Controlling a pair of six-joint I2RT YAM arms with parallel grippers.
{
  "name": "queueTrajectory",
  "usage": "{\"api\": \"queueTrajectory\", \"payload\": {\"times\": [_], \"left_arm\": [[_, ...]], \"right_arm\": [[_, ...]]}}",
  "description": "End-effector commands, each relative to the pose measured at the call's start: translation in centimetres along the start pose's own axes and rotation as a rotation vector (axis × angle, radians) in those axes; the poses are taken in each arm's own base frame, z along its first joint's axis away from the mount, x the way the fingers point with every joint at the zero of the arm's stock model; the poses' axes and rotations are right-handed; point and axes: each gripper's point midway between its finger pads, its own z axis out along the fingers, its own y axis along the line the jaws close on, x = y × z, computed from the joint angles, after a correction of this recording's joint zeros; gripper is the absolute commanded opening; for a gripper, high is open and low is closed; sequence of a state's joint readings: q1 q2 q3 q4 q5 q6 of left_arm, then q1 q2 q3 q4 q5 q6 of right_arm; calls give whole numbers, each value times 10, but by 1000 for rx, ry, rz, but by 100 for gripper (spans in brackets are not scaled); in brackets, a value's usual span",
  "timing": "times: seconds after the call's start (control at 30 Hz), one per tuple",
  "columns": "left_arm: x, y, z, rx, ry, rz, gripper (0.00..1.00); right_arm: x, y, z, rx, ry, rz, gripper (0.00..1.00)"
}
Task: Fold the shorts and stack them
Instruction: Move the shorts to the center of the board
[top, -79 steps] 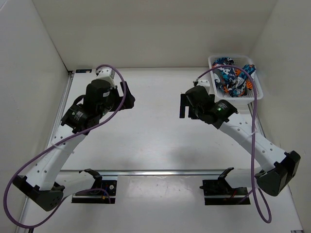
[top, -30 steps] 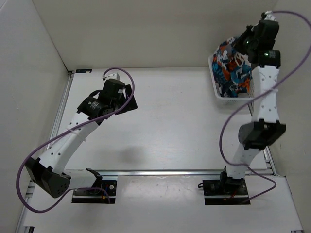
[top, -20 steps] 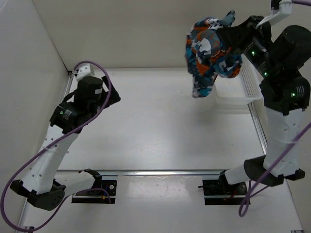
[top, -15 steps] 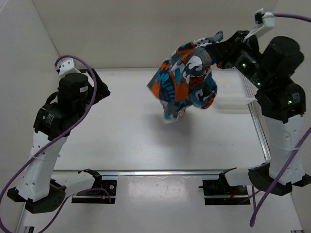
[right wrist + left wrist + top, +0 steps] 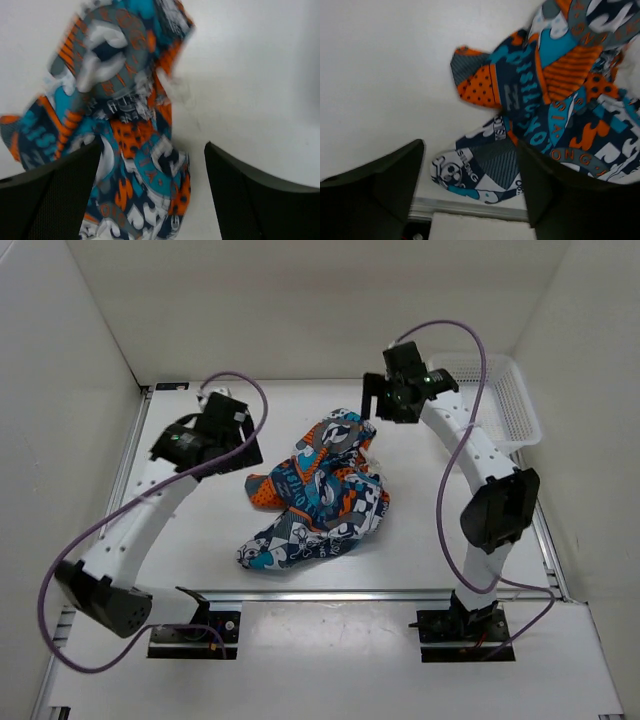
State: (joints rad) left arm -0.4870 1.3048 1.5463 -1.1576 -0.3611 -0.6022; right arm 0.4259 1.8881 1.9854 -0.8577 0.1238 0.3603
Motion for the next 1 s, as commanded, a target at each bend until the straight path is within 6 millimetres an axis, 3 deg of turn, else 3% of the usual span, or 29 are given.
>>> {"api": "queueTrajectory", "payload": {"times": [0.0, 0.07, 0.1, 0.13, 0.17, 0.2, 0.23, 0.27, 0.3, 0.33, 0.43, 0.5, 0.6, 0.63, 0.7, 0.73, 0.77, 0.8, 0.87, 0.9, 0.93, 0.97], "left_arm": [[63, -11, 11, 52, 191, 45, 75], [109, -16, 15, 120, 280, 50, 62], [125, -16, 15, 138, 311, 44, 60], [139, -18, 8, 184, 322, 38, 60], [169, -16, 13, 193, 395, 8, 67], [183, -16, 11, 206, 423, -8, 78], [197, -20, 5, 243, 444, -9, 90], [223, -18, 5, 249, 522, -31, 100], [230, -26, 6, 284, 531, -38, 100], [238, -29, 5, 295, 550, -41, 100], [257, -37, 8, 290, 580, -14, 100], [266, -35, 21, 236, 595, 19, 100], [269, -30, 37, 166, 591, 73, 87], [269, -26, 43, 136, 576, 81, 80], [270, -25, 51, 107, 578, 117, 33], [263, -29, 51, 123, 564, 174, 14], [255, -26, 54, 101, 559, 187, 10], [245, -23, 55, 75, 544, 202, 10], [193, -14, 52, -17, 429, 225, 10], [169, -13, 49, -41, 377, 219, 10], [142, -5, 52, -88, 340, 193, 10], [93, -12, 36, -75, 251, 192, 10]], "right_arm": [[-9, -25, -92, 45, -215, 90, 87], [18, -38, -92, 51, -191, 117, 73], [51, -50, -87, 57, -136, 119, 60], [68, -49, -83, 30, -101, 116, 54], [86, -44, -84, -26, -54, 128, 50], [104, -42, -79, -50, -3, 126, 54], [138, -46, -67, -53, 86, 127, 63], [151, -44, -65, -76, 119, 144, 80], [166, -41, -60, -104, 162, 147, 100], [187, -36, -56, -149, 217, 173, 100], [208, -27, -48, -223, 271, 224, 100], [205, -16, -37, -282, 276, 247, 100], [204, -7, -17, -324, 293, 263, 97], [200, -3, -12, -336, 293, 273, 89], [190, 2, 5, -344, 298, 273, 66], [184, 4, 9, -343, 301, 265, 48], [162, 11, 12, -355, 276, 260, 18], [152, 12, 11, -350, 264, 232, 9], [117, 9, 11, -307, 203, 209, 0], [73, 15, -5, -321, 117, 177, 0], [52, 18, -14, -321, 76, 161, 0], [32, 15, -16, -304, 41, 155, 0]]}}
